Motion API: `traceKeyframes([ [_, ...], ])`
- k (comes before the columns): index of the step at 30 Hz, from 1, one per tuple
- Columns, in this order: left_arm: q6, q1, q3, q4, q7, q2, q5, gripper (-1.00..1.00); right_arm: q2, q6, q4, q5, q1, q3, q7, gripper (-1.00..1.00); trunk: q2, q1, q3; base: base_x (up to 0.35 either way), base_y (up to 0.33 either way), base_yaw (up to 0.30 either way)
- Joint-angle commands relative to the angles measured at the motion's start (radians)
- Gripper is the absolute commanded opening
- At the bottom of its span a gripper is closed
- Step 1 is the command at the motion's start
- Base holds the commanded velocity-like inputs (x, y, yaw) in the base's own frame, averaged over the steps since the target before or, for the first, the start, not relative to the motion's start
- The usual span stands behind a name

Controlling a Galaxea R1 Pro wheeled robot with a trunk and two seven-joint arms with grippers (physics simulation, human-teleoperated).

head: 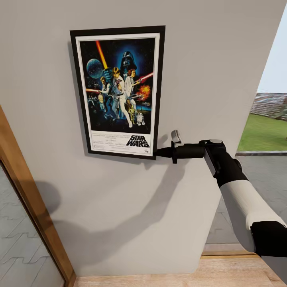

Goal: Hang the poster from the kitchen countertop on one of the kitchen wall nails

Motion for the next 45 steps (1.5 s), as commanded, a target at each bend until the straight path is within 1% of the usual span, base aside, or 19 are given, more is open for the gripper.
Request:
traceKeyframes([
  [1,0.005,0.001,0.003,-0.002,-0.007,-0.001,-0.002,1.00,-0.001,0.013,0.000,-0.002,0.000,0.002,0.003,-1.00,-0.001,0.000,-0.001,0.000,0.000,0.000],
  [27,0.005,0.000,0.003,-0.003,-0.007,-0.001,-0.002,1.00,-0.004,0.012,-0.001,-0.002,0.015,0.000,0.018,-1.00,-0.001,0.000,-0.001,0.000,0.000,0.000],
  [33,0.005,0.000,0.003,-0.002,-0.007,-0.001,-0.002,1.00,-0.004,-0.035,0.002,-0.001,0.015,0.000,0.018,-1.00,-0.001,0.000,-0.001,0.000,0.000,0.000],
  [45,0.005,0.000,0.003,-0.002,-0.007,-0.001,-0.002,1.00,-0.004,-0.045,0.002,-0.001,0.015,0.000,0.018,-1.00,-0.001,0.000,-0.001,0.000,0.000,0.000],
])
